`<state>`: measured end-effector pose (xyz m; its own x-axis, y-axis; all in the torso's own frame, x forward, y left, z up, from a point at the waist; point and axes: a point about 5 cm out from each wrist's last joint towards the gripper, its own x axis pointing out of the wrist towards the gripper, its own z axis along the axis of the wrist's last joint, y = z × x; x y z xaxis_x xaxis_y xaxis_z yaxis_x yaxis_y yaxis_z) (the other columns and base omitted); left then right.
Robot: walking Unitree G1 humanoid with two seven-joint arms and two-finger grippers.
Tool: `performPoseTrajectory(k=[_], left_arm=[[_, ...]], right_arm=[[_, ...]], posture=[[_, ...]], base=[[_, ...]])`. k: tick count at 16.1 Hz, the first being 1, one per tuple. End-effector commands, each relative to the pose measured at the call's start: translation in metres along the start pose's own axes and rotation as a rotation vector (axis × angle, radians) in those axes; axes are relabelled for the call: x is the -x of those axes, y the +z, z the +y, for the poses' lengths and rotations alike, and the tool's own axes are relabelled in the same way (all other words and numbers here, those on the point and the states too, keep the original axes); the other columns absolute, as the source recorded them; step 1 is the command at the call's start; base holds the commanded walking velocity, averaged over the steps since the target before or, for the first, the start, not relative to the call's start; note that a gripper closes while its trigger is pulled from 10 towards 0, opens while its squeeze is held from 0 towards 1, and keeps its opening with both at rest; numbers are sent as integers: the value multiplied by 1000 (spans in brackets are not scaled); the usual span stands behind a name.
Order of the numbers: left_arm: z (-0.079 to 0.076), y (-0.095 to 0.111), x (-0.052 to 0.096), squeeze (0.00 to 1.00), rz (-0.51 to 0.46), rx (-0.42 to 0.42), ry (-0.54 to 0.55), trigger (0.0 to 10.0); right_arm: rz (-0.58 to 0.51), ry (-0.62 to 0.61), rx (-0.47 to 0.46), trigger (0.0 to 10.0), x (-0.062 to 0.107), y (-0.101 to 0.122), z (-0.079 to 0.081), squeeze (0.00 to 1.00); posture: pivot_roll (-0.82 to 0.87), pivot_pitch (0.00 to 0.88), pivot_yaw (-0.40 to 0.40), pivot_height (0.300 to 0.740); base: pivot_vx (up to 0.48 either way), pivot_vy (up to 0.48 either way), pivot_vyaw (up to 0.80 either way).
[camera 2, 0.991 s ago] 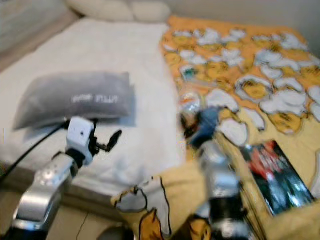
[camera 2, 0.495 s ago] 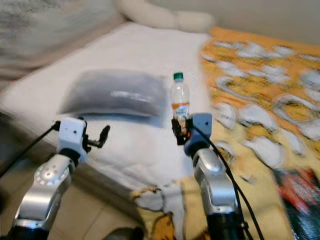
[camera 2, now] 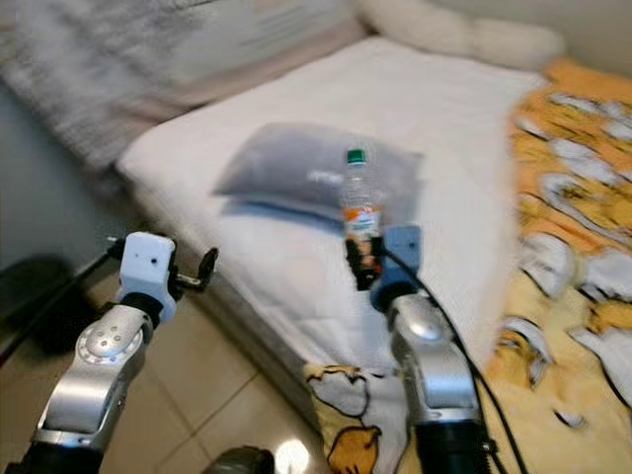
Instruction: Clean up the room
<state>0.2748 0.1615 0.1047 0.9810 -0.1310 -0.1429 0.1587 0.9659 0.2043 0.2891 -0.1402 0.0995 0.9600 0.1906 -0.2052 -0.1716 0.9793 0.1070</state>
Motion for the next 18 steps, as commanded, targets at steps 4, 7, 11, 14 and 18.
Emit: performPoseTrajectory(k=[4,7,11,14,18], left_arm=[[2,3,-1,0,-18,-32,10,10000],[2,5,-1,0,-33,-30,0,10000],[1,7,0,0,-43,1,-23,10000],[2,7,0,0,-42,2,-24,10000],[2,6,0,0,-43,1,-26,10000]], right_arm=[[4,20,-26,10000,-1,1,8,0],[10,15,-52,10000,-1,0,7,0],[31,42,-30,10000,-2,-1,10,0],[55,91,55,10000,-6,-3,14,0],[69,141,53,10000,-9,-4,22,0]], posture=[[129,0,47,740],[131,0,49,740],[131,0,51,740],[135,0,50,740],[140,0,48,740]], base=[[0,0,800],[0,0,800],[69,0,308],[309,0,0],[326,0,800]])
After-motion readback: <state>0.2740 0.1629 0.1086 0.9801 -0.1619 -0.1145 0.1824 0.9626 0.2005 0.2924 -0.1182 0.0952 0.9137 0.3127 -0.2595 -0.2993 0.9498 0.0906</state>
